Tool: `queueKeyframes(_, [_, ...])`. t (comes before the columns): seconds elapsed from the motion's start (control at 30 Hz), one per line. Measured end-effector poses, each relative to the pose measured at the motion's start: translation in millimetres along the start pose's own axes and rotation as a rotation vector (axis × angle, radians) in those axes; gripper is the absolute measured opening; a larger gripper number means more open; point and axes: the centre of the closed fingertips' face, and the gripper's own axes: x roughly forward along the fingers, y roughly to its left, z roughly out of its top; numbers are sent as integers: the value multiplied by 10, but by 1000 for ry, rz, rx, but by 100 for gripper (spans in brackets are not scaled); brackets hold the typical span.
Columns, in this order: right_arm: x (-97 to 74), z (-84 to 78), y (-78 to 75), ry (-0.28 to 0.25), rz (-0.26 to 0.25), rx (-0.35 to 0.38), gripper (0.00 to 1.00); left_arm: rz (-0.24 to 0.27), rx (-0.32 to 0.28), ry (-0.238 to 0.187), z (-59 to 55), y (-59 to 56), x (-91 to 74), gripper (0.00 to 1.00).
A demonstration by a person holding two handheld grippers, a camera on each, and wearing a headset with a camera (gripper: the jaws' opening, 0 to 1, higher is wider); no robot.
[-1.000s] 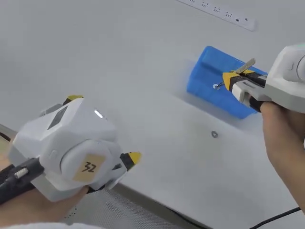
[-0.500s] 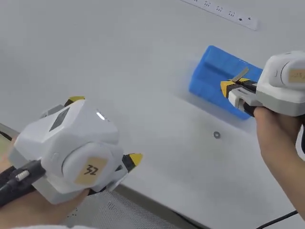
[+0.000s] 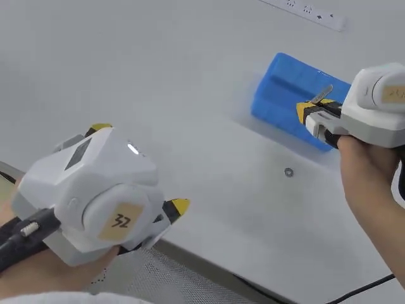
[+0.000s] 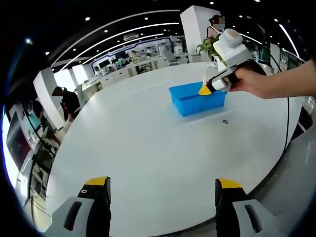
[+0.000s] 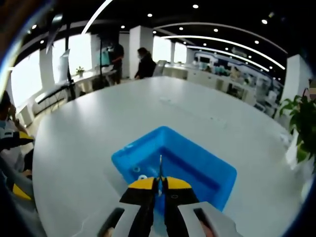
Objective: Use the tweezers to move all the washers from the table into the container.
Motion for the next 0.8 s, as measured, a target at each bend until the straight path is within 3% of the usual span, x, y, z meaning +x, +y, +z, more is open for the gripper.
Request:
queueKeyframes(0.2, [-28,-21,-48,8,-26,-36,3,-1,3,5,-6,-1,4,89])
queueKeyframes(0.57, [-34,-19,-23,-6,2,22,4,-1,5,13,-18,-4,14,89])
queueKeyframes(0.8, [-128,22,-20,-21,-19,12,4,-1,6,12,-18,-4,11,88])
